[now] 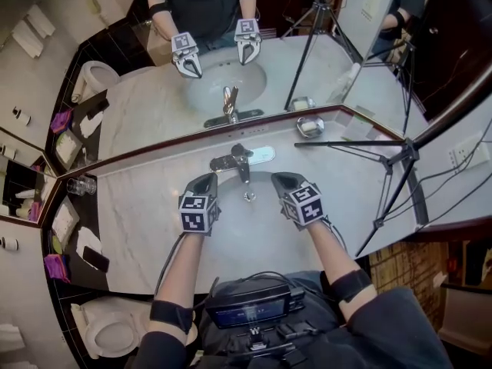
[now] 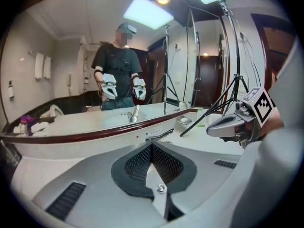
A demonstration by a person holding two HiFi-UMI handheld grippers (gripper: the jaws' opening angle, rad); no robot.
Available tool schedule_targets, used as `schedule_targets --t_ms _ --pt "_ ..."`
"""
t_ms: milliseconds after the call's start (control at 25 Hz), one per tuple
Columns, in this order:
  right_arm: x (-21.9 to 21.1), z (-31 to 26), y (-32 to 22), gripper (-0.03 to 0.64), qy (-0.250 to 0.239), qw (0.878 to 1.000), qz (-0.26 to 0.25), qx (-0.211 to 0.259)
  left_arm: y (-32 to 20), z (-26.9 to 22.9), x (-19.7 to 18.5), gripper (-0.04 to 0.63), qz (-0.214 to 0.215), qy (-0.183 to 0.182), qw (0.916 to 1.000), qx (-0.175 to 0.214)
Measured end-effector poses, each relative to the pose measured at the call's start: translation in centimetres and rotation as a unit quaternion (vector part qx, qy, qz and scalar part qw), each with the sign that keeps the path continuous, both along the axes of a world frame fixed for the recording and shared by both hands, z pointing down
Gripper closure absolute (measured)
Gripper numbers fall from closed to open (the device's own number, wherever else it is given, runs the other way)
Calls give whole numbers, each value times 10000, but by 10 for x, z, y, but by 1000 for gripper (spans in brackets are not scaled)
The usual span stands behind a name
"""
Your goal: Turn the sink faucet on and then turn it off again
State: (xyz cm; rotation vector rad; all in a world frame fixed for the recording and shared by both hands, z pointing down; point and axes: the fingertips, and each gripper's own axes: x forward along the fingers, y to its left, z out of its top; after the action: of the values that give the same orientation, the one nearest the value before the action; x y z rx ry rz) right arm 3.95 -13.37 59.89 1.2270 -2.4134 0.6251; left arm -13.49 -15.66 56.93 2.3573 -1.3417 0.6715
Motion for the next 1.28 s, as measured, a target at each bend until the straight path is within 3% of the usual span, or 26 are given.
schedule_targets --t_ms 240,560,1040,1280 --pt "5 -3 2 594 60 9999 -98 90 29 4 -32 592 -511 347 9980 -156" --pt "8 -6 3 594 99 9998 -137 142 56 10 -53 592 -920 367 9951 -9" --pt "6 5 -4 592 669 9961 -398 405 59 9 -53 592 -843 262 9961 21" --pt "-12 6 -20 514 1333 9847 -949 600 59 13 -54 592 -818 257 9963 -63"
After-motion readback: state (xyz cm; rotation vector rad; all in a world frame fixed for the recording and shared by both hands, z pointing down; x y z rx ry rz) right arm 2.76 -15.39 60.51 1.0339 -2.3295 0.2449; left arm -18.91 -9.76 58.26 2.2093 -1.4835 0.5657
